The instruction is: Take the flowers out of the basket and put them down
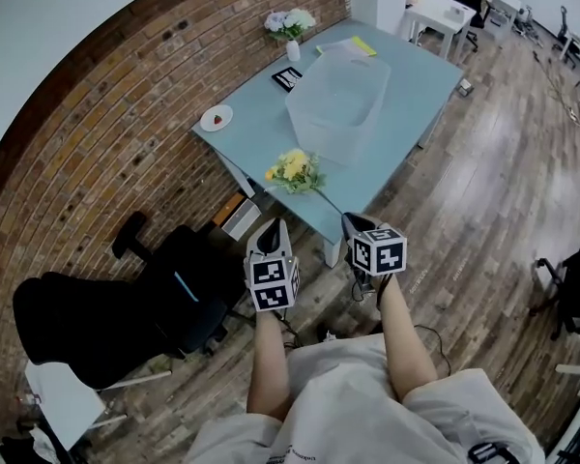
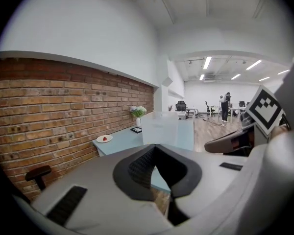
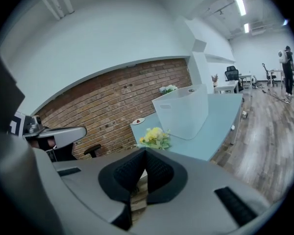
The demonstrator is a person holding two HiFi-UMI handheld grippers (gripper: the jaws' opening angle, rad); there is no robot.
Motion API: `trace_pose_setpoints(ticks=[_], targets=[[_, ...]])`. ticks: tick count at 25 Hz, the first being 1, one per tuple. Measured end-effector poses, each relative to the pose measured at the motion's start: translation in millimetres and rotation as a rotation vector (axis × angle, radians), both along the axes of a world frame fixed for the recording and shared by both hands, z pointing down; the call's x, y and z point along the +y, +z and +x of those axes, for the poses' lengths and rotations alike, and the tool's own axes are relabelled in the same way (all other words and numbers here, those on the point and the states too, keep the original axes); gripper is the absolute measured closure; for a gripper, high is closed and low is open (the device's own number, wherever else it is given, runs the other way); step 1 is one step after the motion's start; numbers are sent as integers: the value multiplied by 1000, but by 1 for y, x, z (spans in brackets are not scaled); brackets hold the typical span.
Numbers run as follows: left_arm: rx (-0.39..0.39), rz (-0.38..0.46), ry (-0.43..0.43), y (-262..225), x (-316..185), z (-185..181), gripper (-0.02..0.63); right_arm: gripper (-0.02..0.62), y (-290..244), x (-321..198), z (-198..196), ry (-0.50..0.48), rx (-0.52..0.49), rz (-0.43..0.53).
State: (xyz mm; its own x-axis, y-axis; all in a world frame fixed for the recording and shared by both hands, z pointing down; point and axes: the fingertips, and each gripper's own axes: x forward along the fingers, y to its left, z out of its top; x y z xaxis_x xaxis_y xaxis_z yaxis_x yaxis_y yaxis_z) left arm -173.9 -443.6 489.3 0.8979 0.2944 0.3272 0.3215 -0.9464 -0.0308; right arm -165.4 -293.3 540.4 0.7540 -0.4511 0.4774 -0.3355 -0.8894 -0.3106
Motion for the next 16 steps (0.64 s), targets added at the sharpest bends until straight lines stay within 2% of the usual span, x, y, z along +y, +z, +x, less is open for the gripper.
trace_pose_setpoints(ticks=[6, 16], targets=[[-2, -2, 15, 5, -2, 6, 589, 588, -8, -5, 14, 28, 19, -27], [9, -10, 45, -2, -5, 17, 589, 588, -12, -8, 26, 22, 17, -62]])
